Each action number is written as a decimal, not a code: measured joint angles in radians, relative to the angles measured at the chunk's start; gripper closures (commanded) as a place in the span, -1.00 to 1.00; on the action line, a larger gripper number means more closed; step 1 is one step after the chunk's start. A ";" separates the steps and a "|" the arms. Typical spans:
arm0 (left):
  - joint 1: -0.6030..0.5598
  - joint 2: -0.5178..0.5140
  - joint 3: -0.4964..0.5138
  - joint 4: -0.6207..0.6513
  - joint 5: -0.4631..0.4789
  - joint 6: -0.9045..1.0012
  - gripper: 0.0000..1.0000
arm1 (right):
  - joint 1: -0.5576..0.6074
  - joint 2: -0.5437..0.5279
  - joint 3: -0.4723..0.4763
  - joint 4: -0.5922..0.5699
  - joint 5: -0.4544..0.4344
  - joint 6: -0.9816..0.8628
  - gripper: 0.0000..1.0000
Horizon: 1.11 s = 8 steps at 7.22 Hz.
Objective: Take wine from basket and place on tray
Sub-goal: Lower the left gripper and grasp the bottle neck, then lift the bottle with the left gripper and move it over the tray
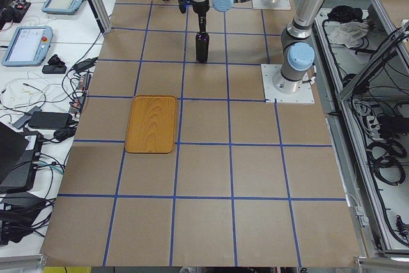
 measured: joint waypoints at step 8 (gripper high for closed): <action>0.012 -0.009 0.092 -0.018 0.025 0.010 1.00 | -0.056 -0.015 0.005 0.012 0.006 -0.027 -1.00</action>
